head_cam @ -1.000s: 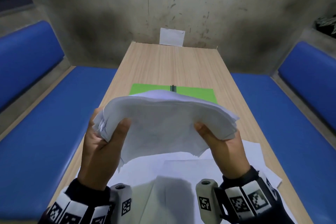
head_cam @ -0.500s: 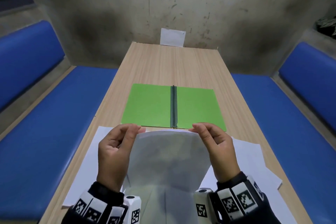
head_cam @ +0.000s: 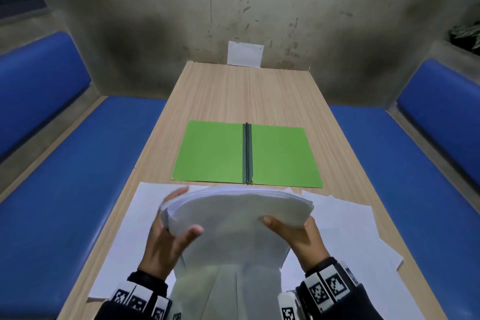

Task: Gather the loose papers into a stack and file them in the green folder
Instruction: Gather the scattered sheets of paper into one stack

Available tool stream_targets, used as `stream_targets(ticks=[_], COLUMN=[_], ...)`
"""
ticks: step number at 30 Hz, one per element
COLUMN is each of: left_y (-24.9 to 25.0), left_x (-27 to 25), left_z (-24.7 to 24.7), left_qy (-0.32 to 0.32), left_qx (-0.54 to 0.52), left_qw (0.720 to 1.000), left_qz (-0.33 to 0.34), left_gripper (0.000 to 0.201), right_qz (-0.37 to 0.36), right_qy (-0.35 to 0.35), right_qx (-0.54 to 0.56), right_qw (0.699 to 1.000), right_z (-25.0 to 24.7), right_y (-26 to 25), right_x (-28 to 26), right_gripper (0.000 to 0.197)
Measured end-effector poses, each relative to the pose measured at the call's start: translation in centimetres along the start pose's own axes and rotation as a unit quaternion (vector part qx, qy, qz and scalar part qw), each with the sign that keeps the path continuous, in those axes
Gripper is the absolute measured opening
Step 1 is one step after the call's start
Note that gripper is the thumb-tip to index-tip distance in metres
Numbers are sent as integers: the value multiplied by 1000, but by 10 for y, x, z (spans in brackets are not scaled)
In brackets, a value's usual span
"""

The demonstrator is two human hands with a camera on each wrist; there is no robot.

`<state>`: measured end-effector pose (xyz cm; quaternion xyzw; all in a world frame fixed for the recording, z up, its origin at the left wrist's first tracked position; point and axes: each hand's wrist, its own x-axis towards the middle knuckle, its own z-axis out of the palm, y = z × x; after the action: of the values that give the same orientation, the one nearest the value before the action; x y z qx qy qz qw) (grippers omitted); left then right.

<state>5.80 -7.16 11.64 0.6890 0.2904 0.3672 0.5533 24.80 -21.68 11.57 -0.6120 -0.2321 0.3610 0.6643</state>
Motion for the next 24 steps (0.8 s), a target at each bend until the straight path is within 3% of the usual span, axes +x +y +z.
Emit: stream_targets(ticks=[4, 6, 8, 9, 11, 13, 17, 21, 23, 24], left_y=[-25, -28, -27, -25, -21, -22, -28, -40, -51, -55], left_x=[-6, -4, -2, -1, -1, -1, 0, 0, -2, -4], left_z=[10, 6, -6, -12, -21, -25, -23, -9, -6, -3], left_qy=[-44, -43, -77, -100, -123, -117, -122, -114, -102, -92], left_qx=[73, 25, -41, -41, -45, -51, -53, -19, -19, -23], left_qw=[986, 983, 980, 979, 977, 974, 969, 972, 971, 971], left_qz=[-146, -176, -180, -171, -169, -187, -208, -203, -213, -219], left_gripper=[75, 52, 41, 35, 43, 69, 73, 91, 79, 59], right_qz=[26, 22, 25, 22, 25, 49, 71, 76, 72, 72], right_qy=[-3, -7, -16, -28, -49, -61, -90, -85, -76, -75], right_qx=[-23, -24, -6, 2, 0, -11, -73, -42, -46, -51], right_qw=[999, 999, 1000, 999, 998, 997, 991, 993, 993, 993], right_z=[-3, -6, -11, -13, -18, -23, -21, -12, -12, -14], right_y=[14, 14, 10, 9, 10, 15, 26, 30, 32, 33], right_x=[6, 8, 8, 8, 7, 7, 9, 11, 13, 14], right_gripper=[27, 25, 23, 32, 60, 70, 58, 40, 36, 34])
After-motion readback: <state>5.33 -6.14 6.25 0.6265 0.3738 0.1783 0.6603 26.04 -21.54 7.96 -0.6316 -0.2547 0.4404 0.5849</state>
